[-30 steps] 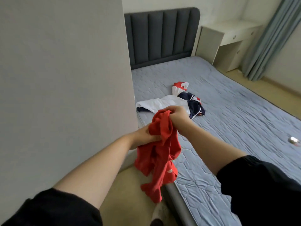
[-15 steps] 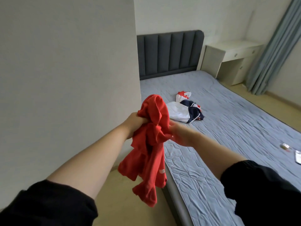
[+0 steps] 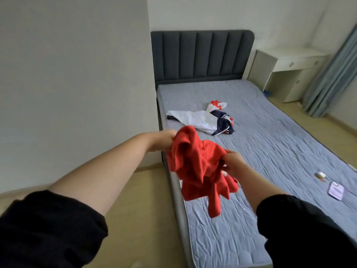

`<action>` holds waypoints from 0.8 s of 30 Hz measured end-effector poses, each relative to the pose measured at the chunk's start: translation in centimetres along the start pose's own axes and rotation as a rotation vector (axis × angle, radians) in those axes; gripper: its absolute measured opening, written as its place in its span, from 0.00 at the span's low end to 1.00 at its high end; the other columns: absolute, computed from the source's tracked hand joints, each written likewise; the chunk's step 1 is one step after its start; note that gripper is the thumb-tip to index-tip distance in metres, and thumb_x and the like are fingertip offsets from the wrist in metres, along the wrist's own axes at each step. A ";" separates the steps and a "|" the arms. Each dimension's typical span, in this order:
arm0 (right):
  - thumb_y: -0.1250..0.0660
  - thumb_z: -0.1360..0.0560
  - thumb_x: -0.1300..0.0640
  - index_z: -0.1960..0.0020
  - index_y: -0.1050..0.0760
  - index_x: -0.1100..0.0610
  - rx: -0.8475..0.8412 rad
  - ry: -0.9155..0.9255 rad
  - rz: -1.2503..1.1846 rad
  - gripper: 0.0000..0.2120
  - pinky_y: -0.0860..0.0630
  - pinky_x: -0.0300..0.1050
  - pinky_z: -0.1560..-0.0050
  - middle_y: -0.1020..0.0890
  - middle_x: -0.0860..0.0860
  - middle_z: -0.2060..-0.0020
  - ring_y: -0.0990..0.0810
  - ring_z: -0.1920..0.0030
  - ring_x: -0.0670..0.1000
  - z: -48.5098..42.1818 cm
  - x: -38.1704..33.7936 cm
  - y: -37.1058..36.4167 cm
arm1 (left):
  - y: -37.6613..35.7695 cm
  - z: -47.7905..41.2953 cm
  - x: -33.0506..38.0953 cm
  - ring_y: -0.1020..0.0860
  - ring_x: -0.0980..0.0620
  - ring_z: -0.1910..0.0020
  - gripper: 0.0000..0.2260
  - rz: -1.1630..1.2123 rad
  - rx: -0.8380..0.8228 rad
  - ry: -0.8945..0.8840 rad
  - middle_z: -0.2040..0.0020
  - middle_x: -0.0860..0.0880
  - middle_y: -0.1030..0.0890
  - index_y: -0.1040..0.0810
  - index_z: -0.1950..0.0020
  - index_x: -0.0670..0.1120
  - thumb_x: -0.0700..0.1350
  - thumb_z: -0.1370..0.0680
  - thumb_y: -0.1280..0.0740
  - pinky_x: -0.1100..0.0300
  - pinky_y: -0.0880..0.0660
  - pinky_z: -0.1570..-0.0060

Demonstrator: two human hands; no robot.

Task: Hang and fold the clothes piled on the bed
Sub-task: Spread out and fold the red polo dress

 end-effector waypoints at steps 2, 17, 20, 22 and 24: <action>0.52 0.30 0.77 0.48 0.21 0.55 0.007 0.039 -0.045 0.27 0.32 0.41 0.67 0.24 0.55 0.68 0.31 0.70 0.50 0.3 -1.3 1.4 | -1.8 -0.2 -1.3 0.24 0.51 0.45 0.19 -0.441 -0.252 0.132 0.42 0.46 0.22 0.24 0.38 0.40 0.27 0.27 0.39 0.55 0.26 0.45; 0.49 0.36 0.66 0.68 0.40 0.56 -0.394 0.047 -0.613 0.07 0.44 0.39 0.66 0.37 0.49 0.73 0.40 0.70 0.46 -1.2 -9.0 -0.5 | -2.2 -8.0 -0.5 0.22 0.51 0.59 0.20 0.891 0.170 0.404 0.55 0.48 0.19 0.21 0.51 0.50 0.63 0.21 0.43 0.58 0.25 0.64; 0.48 0.34 0.67 0.69 0.35 0.58 -0.405 0.062 -0.417 0.09 0.41 0.42 0.66 0.35 0.51 0.71 0.41 0.68 0.50 -2.2 -8.2 0.3 | -2.5 -8.8 0.4 0.24 0.52 0.64 0.06 0.975 0.398 0.316 0.59 0.46 0.22 0.23 0.54 0.45 0.41 0.21 0.38 0.64 0.24 0.73; 0.49 0.35 0.67 0.71 0.32 0.60 -0.503 0.052 -0.388 0.11 0.40 0.45 0.65 0.34 0.52 0.70 0.39 0.68 0.51 -2.6 -7.7 1.0 | -2.2 -9.1 1.3 0.25 0.53 0.65 0.09 0.958 0.479 0.261 0.61 0.46 0.24 0.23 0.55 0.44 0.33 0.22 0.40 0.66 0.25 0.74; 0.47 0.37 0.67 0.71 0.31 0.59 -0.517 0.051 -0.292 0.09 0.38 0.45 0.67 0.34 0.53 0.71 0.36 0.70 0.52 -2.9 -7.5 2.1 | -1.9 -9.1 2.8 0.25 0.53 0.65 0.12 0.963 0.564 0.183 0.60 0.47 0.23 0.23 0.52 0.44 0.30 0.23 0.41 0.67 0.26 0.75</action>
Point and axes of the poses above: each hand's wrist, its own z-axis away from the middle knuckle, its own y-axis out of the back of the hand, x = y × z, the point moved 3 cm from there along -z, towards the middle knuckle
